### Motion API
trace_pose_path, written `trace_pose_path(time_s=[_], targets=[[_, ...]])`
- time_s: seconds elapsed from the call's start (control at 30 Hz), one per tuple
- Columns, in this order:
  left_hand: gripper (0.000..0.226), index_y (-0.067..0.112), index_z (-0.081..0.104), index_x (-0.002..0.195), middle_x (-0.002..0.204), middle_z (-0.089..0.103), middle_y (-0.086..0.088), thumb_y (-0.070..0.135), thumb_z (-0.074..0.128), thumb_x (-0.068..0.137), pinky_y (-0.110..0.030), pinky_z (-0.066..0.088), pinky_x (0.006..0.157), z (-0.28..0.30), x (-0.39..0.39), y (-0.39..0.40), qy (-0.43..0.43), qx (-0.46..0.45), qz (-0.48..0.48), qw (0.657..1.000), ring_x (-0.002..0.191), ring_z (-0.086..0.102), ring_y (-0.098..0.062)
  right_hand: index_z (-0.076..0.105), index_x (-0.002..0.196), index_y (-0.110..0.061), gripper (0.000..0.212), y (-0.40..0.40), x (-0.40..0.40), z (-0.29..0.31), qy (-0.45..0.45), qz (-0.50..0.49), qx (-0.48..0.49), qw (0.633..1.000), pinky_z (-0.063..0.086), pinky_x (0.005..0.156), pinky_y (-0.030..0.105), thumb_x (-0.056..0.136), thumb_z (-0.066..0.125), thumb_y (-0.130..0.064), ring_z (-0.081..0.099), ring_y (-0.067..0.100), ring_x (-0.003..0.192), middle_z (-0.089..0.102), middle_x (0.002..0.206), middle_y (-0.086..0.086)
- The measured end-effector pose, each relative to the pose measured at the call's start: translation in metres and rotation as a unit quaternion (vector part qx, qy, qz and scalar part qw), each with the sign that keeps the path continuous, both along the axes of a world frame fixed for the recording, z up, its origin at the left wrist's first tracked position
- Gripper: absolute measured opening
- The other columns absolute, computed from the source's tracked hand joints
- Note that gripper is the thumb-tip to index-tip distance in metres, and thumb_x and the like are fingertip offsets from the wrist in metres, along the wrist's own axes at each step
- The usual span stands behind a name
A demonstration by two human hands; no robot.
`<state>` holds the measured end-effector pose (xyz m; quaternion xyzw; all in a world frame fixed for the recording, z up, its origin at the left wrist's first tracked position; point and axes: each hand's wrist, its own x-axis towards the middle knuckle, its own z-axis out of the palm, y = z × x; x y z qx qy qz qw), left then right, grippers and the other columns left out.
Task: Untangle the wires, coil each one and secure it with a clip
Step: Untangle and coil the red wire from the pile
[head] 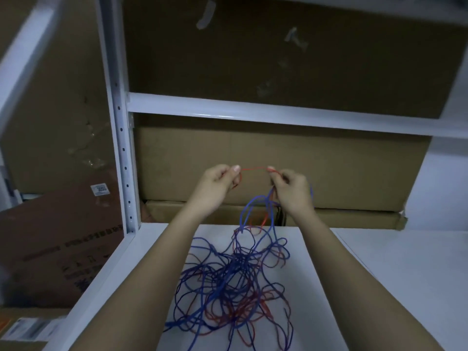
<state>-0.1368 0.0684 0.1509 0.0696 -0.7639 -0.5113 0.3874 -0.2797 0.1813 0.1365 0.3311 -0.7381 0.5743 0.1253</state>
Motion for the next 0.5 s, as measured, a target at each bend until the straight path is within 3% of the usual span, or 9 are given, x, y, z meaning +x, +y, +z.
trace_pose_path(time_s=[0.1,0.27,0.33,0.43,0.5], targets=[[0.037,0.017,0.052,0.063,0.038,0.037,0.01,0.022,0.049,0.1,-0.017,0.023,0.043,0.019,-0.006,-0.002,0.016,0.0,0.04,0.999,0.037,0.029,-0.001,0.062,0.055,-0.023,0.041,-0.004,-0.001,0.023,-0.017,0.051,0.009,0.999,0.033,0.05,0.03,0.095,0.057,-0.032,0.041,0.005,0.031,0.042,0.03,-0.008],[0.037,0.017,0.052,0.064,0.05,0.042,0.008,0.026,0.049,0.1,-0.018,0.028,0.049,0.053,-0.009,-0.002,0.064,0.008,0.087,0.994,0.041,0.034,0.001,0.066,0.064,-0.014,0.039,-0.005,0.017,0.096,-0.054,0.088,-0.091,0.99,0.029,0.037,0.018,0.091,0.06,-0.041,0.033,0.008,0.026,0.036,0.03,-0.003],[0.037,0.017,0.052,0.064,0.044,0.041,0.01,0.027,0.049,0.1,-0.021,0.027,0.048,0.063,-0.009,-0.003,0.075,0.008,0.089,0.993,0.041,0.032,0.0,0.069,0.071,-0.011,0.042,0.0,0.02,0.115,-0.076,0.128,-0.007,0.989,0.024,0.035,0.016,0.091,0.059,-0.046,0.029,0.009,0.026,0.035,0.031,-0.002],[0.036,0.016,0.052,0.065,0.037,0.04,0.013,0.027,0.049,0.1,-0.019,0.026,0.047,0.069,-0.008,-0.002,0.09,0.006,0.103,0.991,0.038,0.032,-0.001,0.073,0.082,-0.013,0.051,0.007,0.022,0.126,-0.043,0.171,0.245,0.953,0.022,0.037,0.016,0.094,0.047,-0.055,0.028,0.01,0.033,0.034,0.034,-0.007],[0.035,0.015,0.052,0.067,0.036,0.041,0.014,0.027,0.049,0.1,-0.015,0.026,0.045,0.07,-0.005,-0.001,0.097,0.007,0.116,0.988,0.038,0.034,0.0,0.071,0.075,-0.014,0.05,0.004,0.02,0.126,-0.008,0.178,0.231,0.956,0.024,0.039,0.021,0.095,0.045,-0.053,0.029,0.012,0.036,0.034,0.036,-0.004]])
